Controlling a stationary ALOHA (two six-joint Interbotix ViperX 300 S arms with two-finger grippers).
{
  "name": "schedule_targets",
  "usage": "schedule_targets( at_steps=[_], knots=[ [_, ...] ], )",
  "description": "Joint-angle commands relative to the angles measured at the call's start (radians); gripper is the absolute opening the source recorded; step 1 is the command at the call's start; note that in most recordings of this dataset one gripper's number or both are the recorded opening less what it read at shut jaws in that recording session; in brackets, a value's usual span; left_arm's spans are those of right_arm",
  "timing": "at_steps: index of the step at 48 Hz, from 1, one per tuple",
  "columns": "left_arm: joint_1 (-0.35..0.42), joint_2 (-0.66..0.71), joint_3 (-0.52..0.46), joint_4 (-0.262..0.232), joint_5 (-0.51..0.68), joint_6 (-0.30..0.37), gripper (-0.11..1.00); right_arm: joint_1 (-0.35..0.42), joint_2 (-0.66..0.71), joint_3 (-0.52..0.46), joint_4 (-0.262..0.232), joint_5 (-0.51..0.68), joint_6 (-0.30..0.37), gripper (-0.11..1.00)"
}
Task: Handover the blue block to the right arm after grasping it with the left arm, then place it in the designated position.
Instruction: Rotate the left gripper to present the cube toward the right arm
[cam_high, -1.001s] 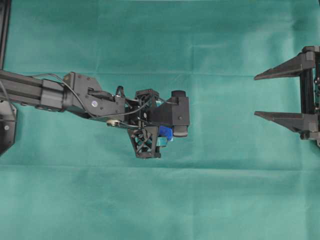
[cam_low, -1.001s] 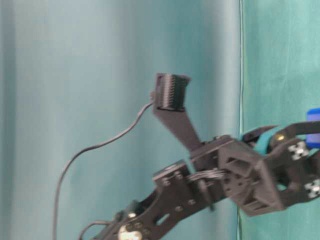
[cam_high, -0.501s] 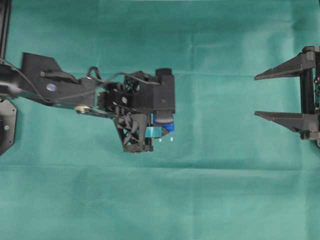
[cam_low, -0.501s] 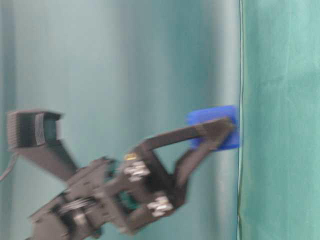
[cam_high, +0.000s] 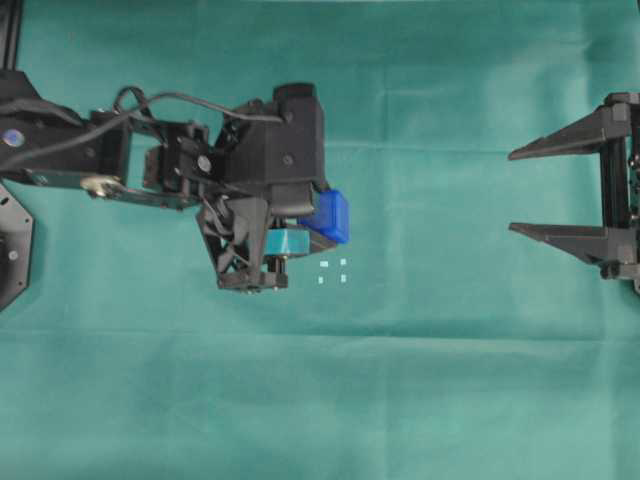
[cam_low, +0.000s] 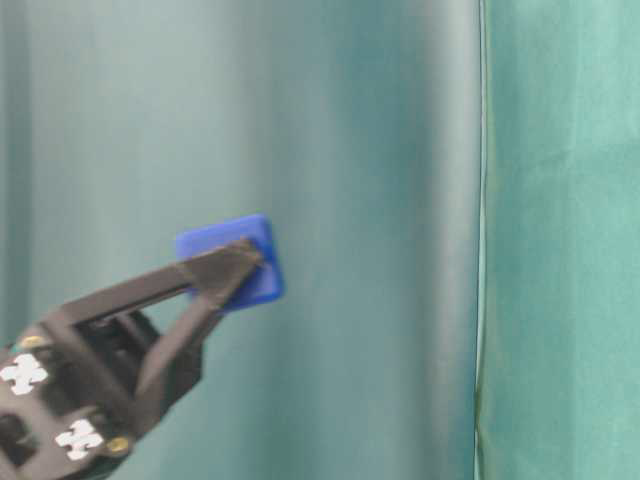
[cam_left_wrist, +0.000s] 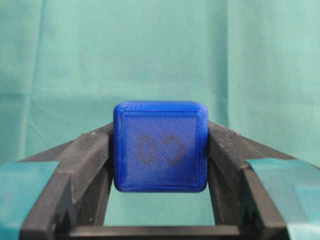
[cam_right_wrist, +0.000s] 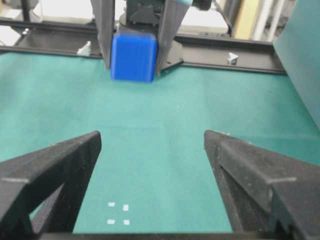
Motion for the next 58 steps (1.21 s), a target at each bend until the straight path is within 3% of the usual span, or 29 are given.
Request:
schedule_targets(
  at_steps=[1,58],
  knots=[
    [0.002,-0.029,-0.037,0.005,0.012,0.002,0.47,0.0,0.005,-0.031,-0.002,-0.005,0.0,0.94],
    [0.003,-0.038,-0.026,0.005,0.012,0.0,0.47,0.0,0.005,-0.031,-0.002,-0.003,0.0,0.94]
  ],
)
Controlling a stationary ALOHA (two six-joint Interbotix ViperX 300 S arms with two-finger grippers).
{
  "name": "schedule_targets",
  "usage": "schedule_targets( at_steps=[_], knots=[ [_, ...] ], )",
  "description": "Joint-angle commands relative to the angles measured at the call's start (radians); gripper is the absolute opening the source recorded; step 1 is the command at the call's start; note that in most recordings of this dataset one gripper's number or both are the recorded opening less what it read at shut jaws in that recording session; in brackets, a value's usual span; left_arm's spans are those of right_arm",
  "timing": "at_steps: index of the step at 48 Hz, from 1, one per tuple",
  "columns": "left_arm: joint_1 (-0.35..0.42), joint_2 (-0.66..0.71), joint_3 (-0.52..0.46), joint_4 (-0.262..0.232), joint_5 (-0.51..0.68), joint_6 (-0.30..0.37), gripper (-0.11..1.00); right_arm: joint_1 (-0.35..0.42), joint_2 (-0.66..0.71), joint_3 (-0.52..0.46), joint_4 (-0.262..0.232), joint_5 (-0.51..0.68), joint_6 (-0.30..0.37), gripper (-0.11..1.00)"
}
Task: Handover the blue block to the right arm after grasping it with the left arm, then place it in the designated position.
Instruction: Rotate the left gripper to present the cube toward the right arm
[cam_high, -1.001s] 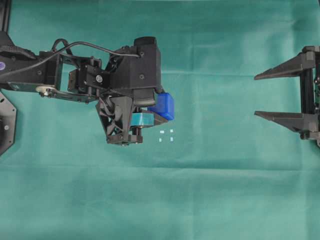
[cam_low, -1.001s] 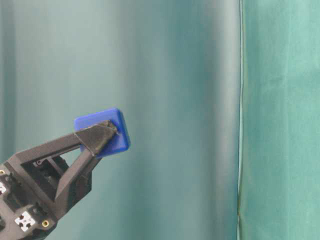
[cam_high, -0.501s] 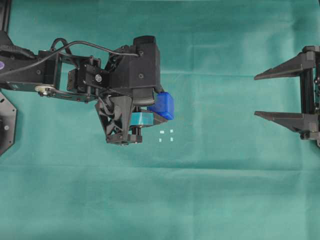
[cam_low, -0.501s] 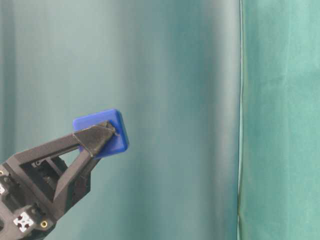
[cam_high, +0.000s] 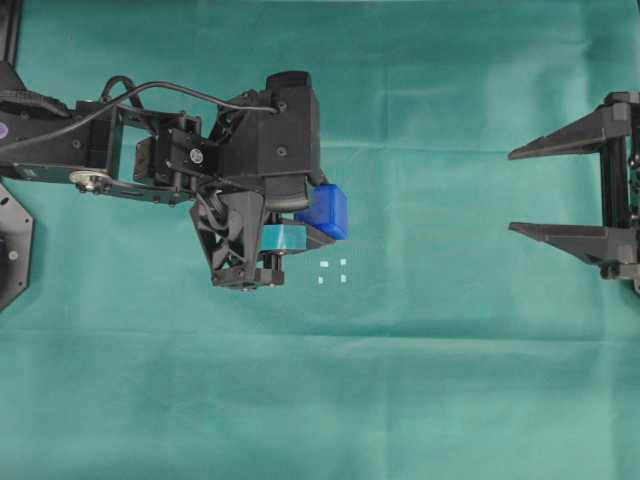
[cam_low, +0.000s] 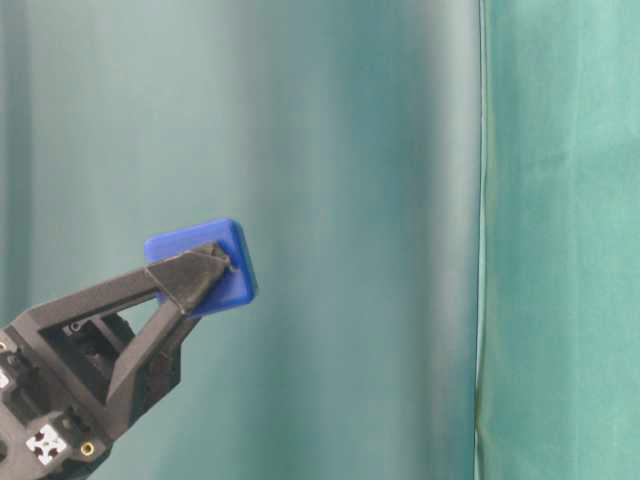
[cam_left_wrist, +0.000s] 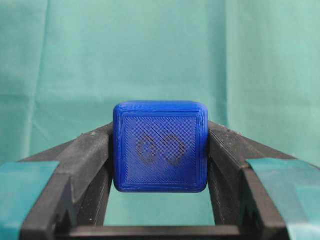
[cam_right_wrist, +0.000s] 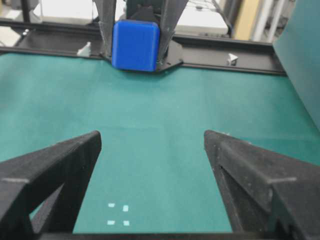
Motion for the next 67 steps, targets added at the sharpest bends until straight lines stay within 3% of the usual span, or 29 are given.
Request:
schedule_targets(
  at_steps=[1,21,33,51,67],
  knots=[
    [0.002,-0.028,-0.015,0.003,-0.005,0.0,0.47,0.0,0.005,-0.028,0.0,-0.003,0.0,0.94],
    [0.002,-0.031,-0.009,0.003,-0.017,0.003,0.47,0.0,0.005,-0.029,0.0,-0.003,0.0,0.94],
    [0.002,-0.078,0.061,0.003,-0.156,0.003,0.47,0.0,0.005,-0.029,-0.002,-0.003,-0.002,0.94],
    [0.003,-0.16,0.259,0.002,-0.532,0.002,0.47,0.0,0.005,-0.029,-0.011,-0.008,0.0,0.94],
    [0.006,-0.16,0.288,-0.002,-0.586,0.002,0.47,0.0,0.005,-0.029,-0.018,-0.008,-0.002,0.94]
  ],
)
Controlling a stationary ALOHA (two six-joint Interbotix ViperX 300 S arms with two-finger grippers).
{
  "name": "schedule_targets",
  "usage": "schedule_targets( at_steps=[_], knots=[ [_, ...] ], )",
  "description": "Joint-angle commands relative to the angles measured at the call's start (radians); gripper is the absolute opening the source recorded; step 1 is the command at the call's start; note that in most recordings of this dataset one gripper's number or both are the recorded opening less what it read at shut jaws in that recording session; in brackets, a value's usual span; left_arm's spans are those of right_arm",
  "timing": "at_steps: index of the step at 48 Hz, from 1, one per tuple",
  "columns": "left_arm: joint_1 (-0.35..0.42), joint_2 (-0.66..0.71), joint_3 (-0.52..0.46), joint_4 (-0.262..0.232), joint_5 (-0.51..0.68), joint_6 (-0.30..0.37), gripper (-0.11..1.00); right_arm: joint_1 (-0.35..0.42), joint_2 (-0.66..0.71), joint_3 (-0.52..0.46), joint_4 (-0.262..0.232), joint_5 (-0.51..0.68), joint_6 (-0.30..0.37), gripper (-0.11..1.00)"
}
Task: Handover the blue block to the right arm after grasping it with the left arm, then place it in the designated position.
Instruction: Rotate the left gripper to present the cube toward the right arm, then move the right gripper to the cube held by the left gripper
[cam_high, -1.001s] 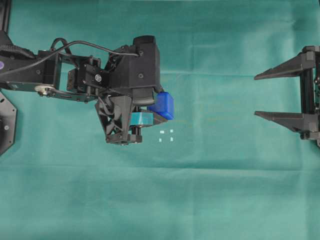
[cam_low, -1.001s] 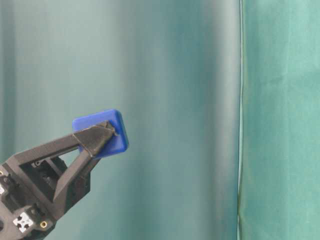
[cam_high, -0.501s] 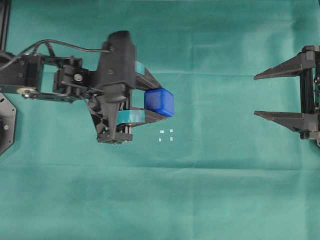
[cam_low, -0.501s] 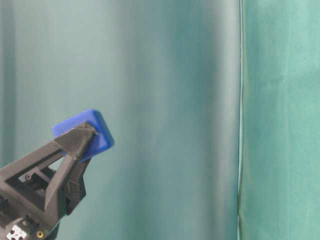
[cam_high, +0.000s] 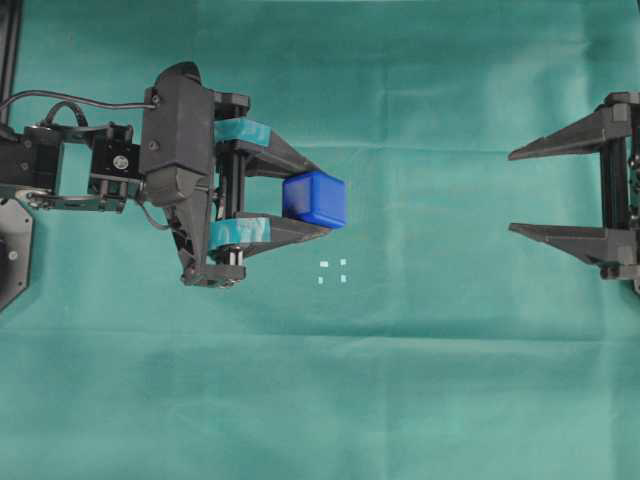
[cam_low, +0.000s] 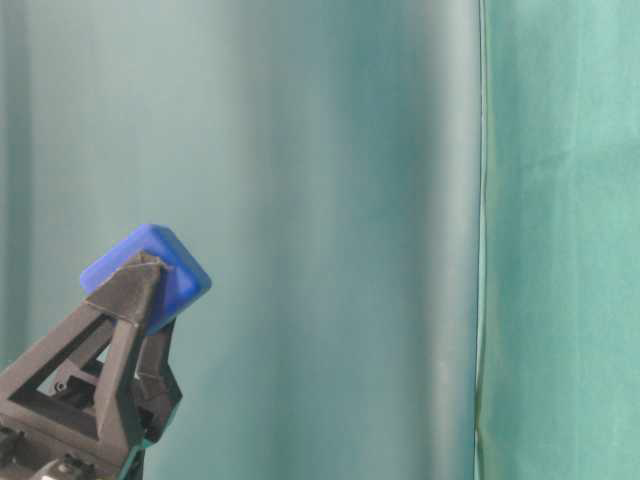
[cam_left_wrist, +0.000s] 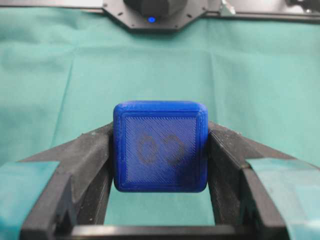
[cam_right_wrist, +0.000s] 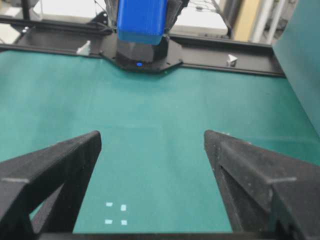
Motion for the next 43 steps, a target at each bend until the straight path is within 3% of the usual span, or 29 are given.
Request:
schedule_targets(
  at_steps=[1,23,33,43],
  knots=[
    [0.003,-0.018,-0.014,-0.002,-0.009,0.0,0.47,0.0,0.005,-0.029,-0.002,-0.008,-0.002,0.94],
    [0.009,-0.017,-0.015,-0.003,-0.011,0.0,0.47,0.0,0.005,-0.031,-0.009,-0.005,-0.008,0.94],
    [0.009,-0.018,-0.015,-0.003,-0.011,-0.002,0.47,0.0,0.005,-0.046,-0.052,0.008,-0.034,0.94],
    [0.009,-0.018,-0.015,-0.003,-0.011,-0.002,0.47,0.0,0.005,-0.08,-0.126,0.078,-0.091,0.94]
  ],
)
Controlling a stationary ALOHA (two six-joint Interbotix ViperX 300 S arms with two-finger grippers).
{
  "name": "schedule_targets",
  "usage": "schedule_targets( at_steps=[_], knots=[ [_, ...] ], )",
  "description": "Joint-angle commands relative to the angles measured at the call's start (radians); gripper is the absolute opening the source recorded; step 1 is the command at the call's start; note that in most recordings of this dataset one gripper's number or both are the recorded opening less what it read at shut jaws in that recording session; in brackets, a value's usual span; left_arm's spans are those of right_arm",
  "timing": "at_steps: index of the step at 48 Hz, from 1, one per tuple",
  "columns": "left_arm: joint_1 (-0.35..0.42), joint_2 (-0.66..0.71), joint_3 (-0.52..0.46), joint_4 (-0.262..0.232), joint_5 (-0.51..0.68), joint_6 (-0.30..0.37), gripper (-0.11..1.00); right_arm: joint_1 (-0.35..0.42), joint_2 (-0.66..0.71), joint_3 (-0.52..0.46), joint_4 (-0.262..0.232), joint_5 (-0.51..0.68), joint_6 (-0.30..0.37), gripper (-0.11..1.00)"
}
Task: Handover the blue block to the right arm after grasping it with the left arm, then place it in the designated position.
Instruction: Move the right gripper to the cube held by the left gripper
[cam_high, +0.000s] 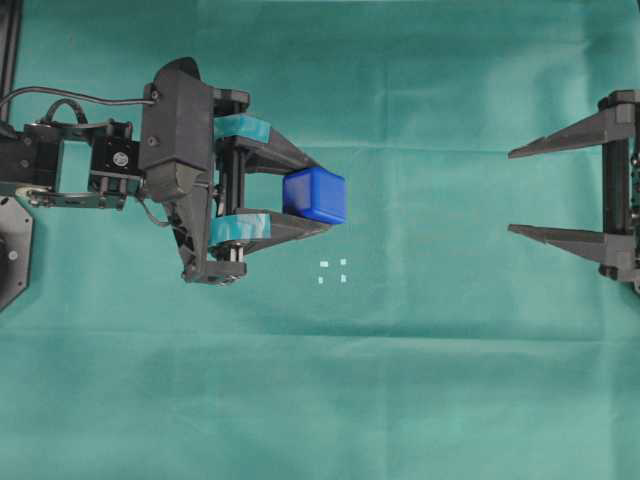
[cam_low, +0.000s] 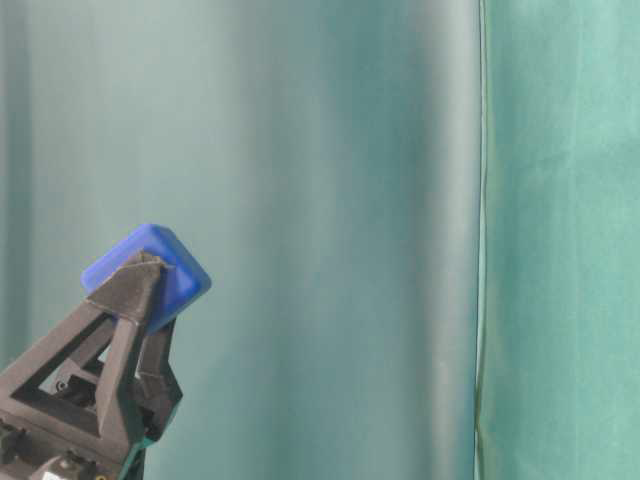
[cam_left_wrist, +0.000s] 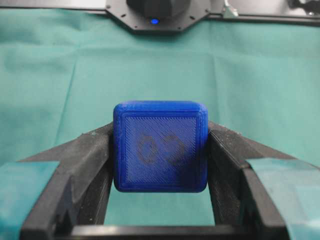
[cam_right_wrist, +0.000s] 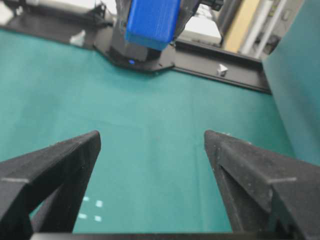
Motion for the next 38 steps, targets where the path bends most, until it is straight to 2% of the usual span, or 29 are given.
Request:
schedule_targets(
  at_steps=[1,10,19,25,38],
  knots=[
    [0.003,-0.018,-0.014,-0.002,-0.009,-0.002,0.47,-0.002,0.006,-0.044,-0.035,0.025,-0.021,0.94],
    [0.003,-0.018,-0.014,-0.002,-0.009,-0.003,0.47,0.0,0.006,-0.077,-0.141,0.052,-0.1,0.93],
    [0.005,-0.018,-0.014,-0.003,-0.009,-0.003,0.47,0.0,0.005,-0.081,-0.301,0.048,-0.206,0.93],
    [0.005,-0.018,-0.012,-0.003,-0.008,-0.003,0.47,0.0,0.006,-0.081,-0.425,0.034,-0.279,0.93],
    [0.005,-0.02,-0.012,-0.003,-0.009,-0.003,0.47,0.0,0.008,-0.083,-0.635,0.029,-0.38,0.91]
  ],
)
